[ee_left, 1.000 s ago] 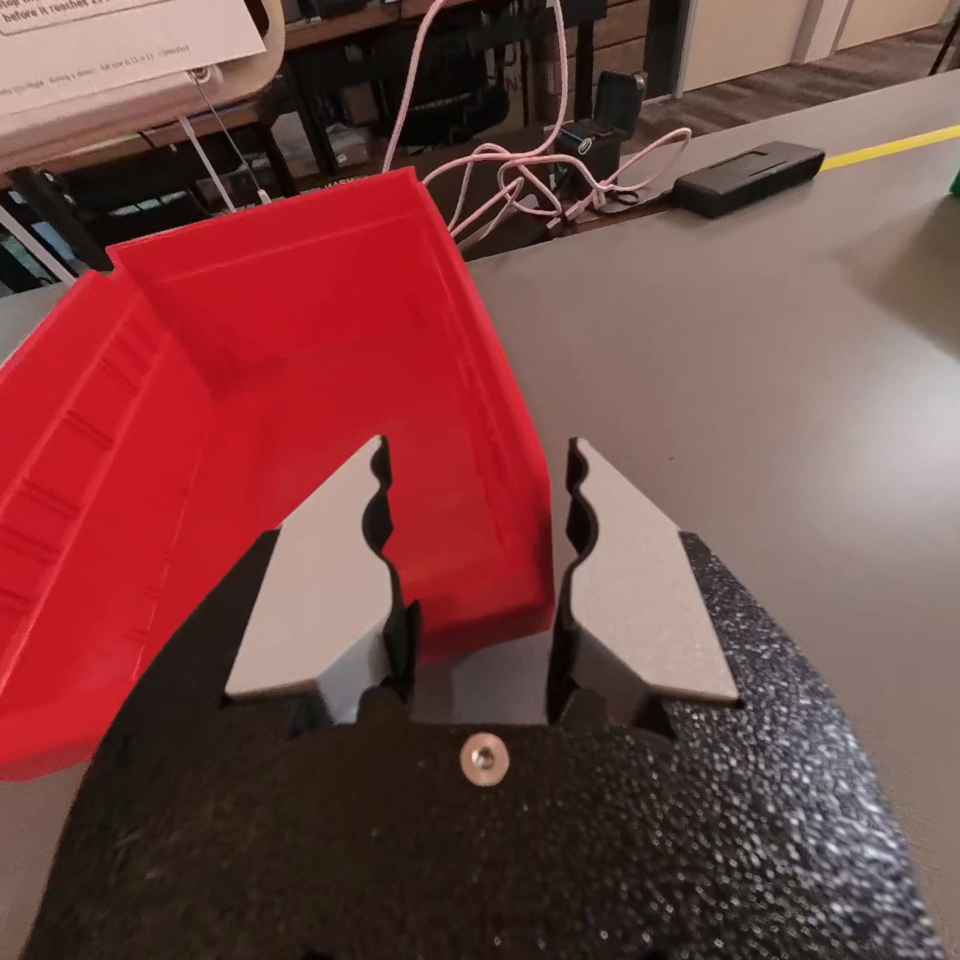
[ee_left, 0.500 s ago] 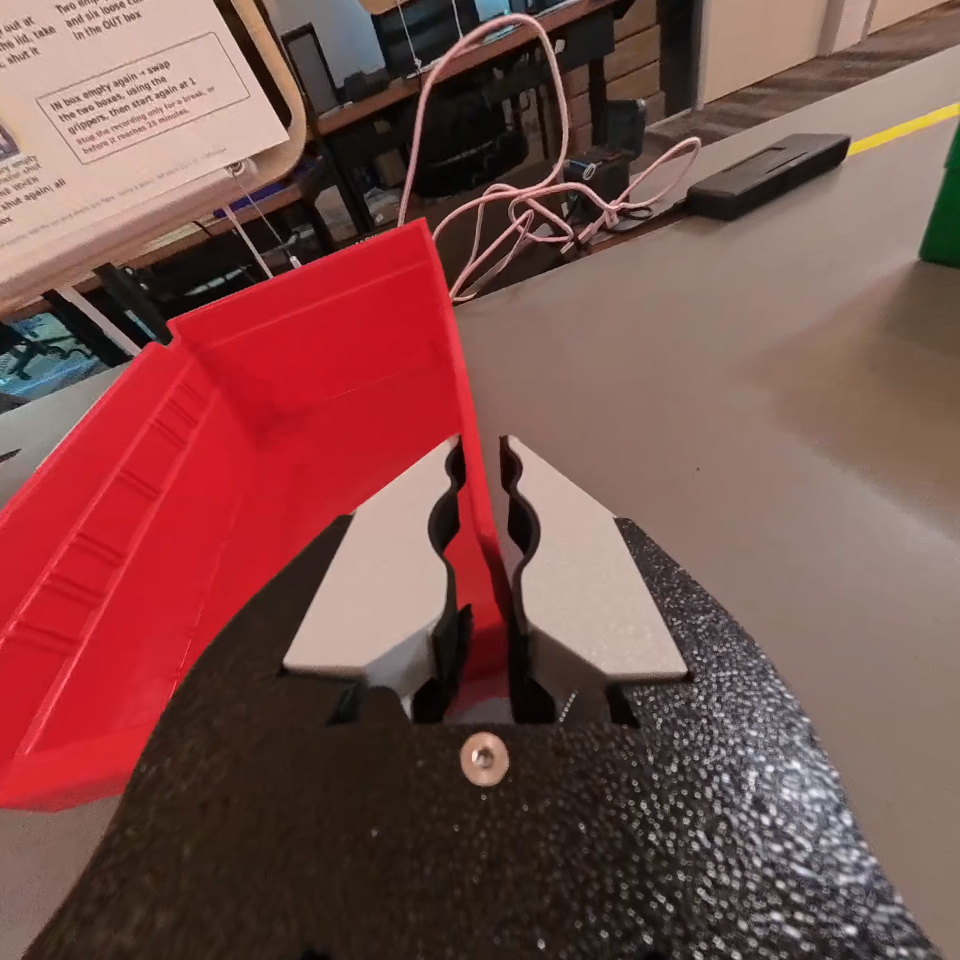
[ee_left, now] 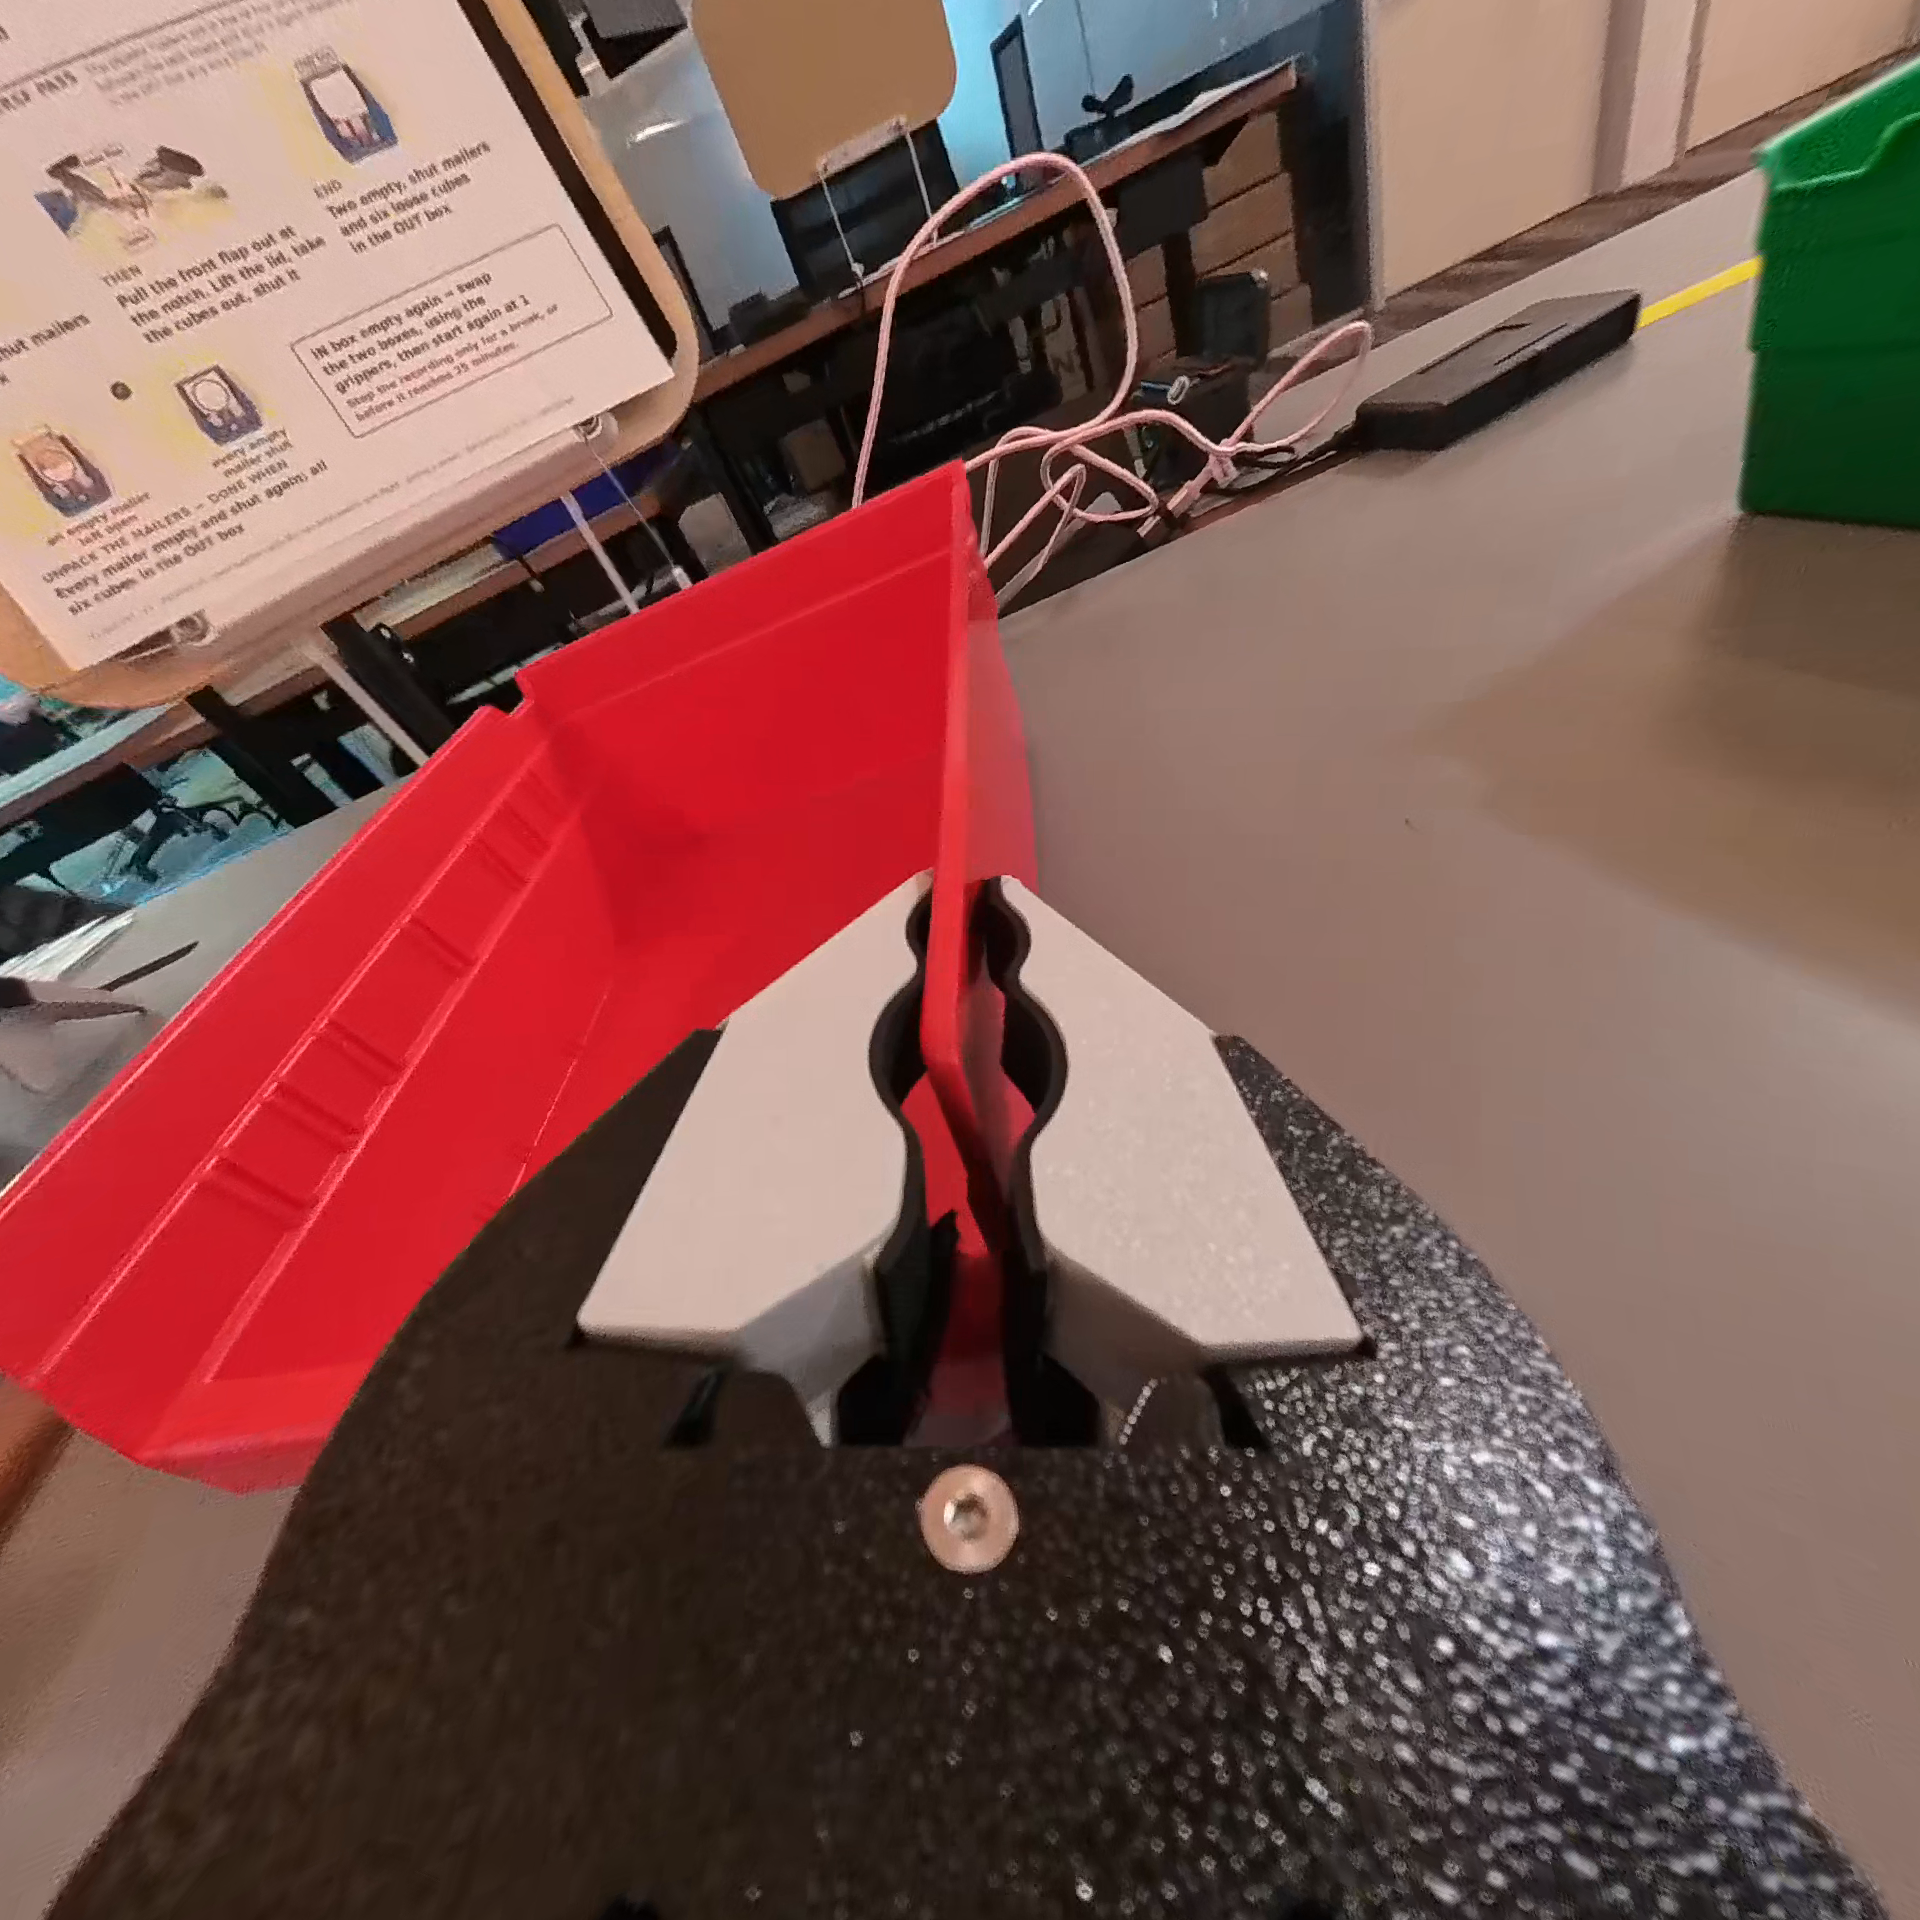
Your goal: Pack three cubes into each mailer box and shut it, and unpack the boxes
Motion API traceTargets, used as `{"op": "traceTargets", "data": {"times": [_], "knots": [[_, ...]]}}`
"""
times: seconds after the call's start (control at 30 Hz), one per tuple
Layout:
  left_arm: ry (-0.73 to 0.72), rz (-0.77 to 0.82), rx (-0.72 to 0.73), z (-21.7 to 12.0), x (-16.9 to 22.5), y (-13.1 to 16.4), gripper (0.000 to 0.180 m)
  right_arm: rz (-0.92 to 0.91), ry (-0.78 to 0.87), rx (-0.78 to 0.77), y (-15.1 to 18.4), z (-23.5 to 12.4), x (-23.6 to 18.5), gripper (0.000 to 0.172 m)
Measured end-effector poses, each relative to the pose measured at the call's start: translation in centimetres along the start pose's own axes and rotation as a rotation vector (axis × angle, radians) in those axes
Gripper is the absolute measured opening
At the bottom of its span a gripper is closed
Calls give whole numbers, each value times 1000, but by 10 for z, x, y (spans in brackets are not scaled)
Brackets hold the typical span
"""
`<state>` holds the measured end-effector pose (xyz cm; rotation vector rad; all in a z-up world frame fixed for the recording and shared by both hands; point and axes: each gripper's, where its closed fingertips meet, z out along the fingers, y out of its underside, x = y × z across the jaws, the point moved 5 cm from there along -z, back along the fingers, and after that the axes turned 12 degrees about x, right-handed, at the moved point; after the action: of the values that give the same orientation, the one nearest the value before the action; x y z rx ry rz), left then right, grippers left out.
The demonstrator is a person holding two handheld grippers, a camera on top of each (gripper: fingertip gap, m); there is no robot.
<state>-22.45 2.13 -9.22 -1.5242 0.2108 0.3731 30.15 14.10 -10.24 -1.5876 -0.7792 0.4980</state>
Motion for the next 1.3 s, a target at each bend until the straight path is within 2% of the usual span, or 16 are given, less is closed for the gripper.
{"op": "traceTargets", "data": {"times": [0.27, 0.47, 0.73, 0.97, 1.07, 1.17, 1.23, 1.3], "knots": [[-19, -15, 140, -51, -11, -19, 4, -3, 7, 17, -3, 12, -10, 6], [-34, 99, 221, -98, -16, -40, 4, 8, -52, 32, -9, 40, -22, 4], [-81, 190, 308, -154, -26, -80, 5, 48, -159, 62, -25, 107, -56, 3], [-113, 202, 420, -166, -25, -110, 4, -29, -263, 85, -47, 186, -134, 8], [-107, 199, 476, -161, -15, -123, 4, -35, -368, 125, -56, 217, -181, 23], [-70, 200, 523, -154, -1, -136, 3, 70, -472, 228, -71, 229, -217, 65], [-23, 196, 555, -149, 14, -145, 3, 139, -472, 324, -84, 223, -219, 87], [39, 187, 588, -145, 31, -152, 3, 112, -418, 405, -97, 206, -200, 92]]}}
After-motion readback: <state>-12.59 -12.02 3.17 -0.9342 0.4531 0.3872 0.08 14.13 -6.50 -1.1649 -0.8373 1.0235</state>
